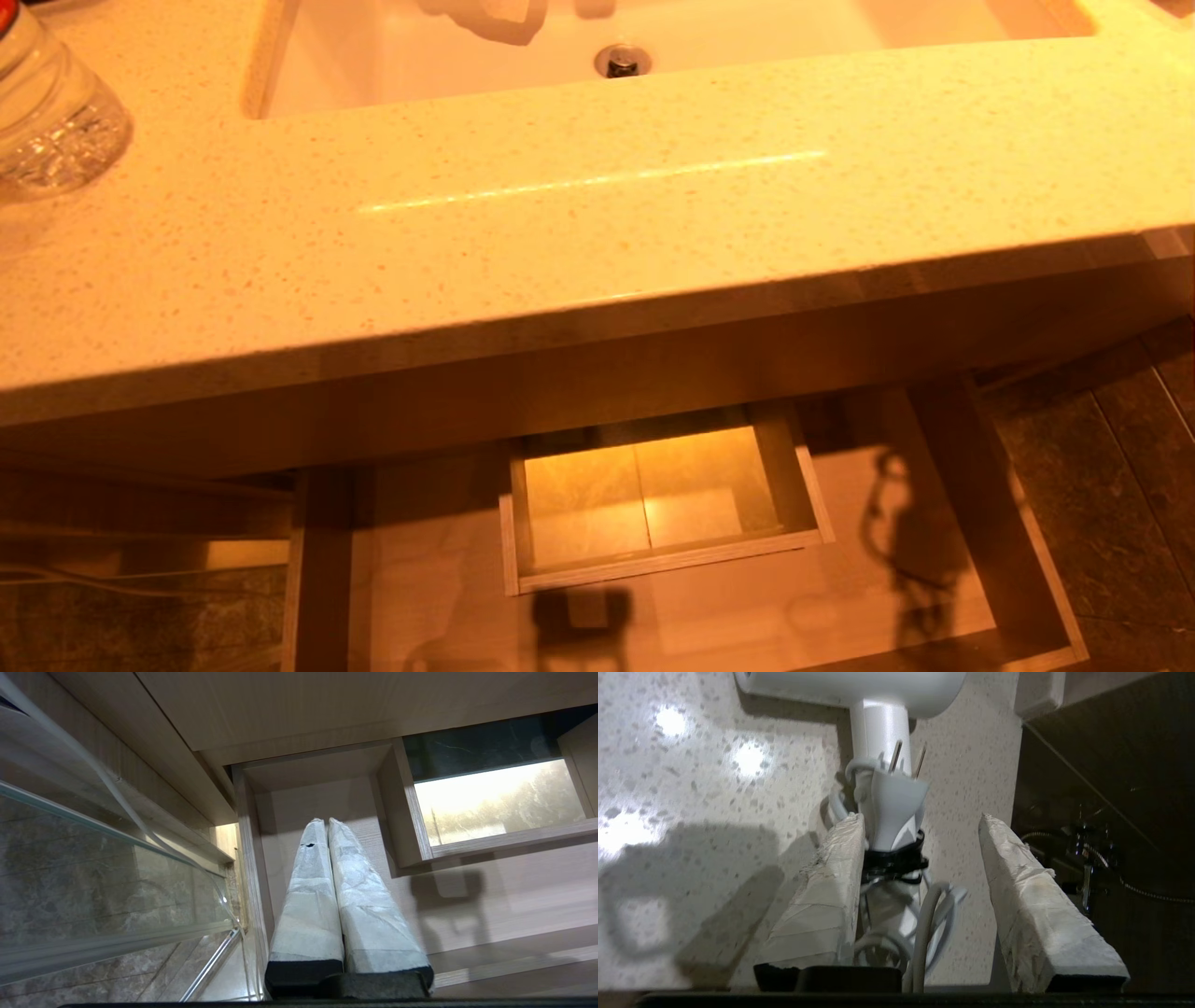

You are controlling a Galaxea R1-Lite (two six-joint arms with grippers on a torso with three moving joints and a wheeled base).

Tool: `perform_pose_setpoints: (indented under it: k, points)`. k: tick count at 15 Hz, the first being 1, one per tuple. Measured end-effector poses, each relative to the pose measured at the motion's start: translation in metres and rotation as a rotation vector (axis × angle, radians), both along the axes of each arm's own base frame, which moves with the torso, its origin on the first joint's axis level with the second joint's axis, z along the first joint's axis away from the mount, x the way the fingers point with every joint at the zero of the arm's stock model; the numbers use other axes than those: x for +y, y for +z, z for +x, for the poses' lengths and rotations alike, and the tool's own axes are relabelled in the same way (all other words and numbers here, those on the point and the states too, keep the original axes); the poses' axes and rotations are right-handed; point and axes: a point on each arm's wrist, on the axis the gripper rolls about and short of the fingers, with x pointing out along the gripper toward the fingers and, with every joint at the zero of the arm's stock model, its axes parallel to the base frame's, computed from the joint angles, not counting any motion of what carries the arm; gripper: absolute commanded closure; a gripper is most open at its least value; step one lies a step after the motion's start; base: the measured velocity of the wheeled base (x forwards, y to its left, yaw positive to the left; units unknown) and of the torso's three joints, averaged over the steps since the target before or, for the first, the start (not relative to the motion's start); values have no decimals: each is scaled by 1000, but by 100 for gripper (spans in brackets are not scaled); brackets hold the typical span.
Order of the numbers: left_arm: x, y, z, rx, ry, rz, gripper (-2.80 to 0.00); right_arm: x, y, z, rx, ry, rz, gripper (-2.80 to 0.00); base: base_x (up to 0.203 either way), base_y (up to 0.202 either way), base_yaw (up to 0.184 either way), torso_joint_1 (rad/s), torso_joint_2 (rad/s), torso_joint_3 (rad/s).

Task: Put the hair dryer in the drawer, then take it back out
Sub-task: Close the drawer

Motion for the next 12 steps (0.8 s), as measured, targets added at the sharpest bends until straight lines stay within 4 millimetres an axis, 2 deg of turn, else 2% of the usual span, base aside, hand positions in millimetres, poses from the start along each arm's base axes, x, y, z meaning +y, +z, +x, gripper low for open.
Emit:
perform_pose_setpoints:
  k: [4, 6, 8, 12]
  points:
    - [0, 0, 0, 0, 0, 0, 0, 14, -25, -49, 136, -177, 59, 0, 0, 0, 0, 0, 0, 0]
    - [0, 0, 0, 0, 0, 0, 0, 20, -40, -66, 216, -228, 100, 0, 0, 0, 0, 0, 0, 0]
    - [0, 0, 0, 0, 0, 0, 0, 22, -53, -74, 261, -277, 156, 0, 0, 0, 0, 0, 0, 0]
    - [0, 0, 0, 0, 0, 0, 0, 18, -66, -76, 250, -476, 320, 0, 0, 0, 0, 0, 0, 0]
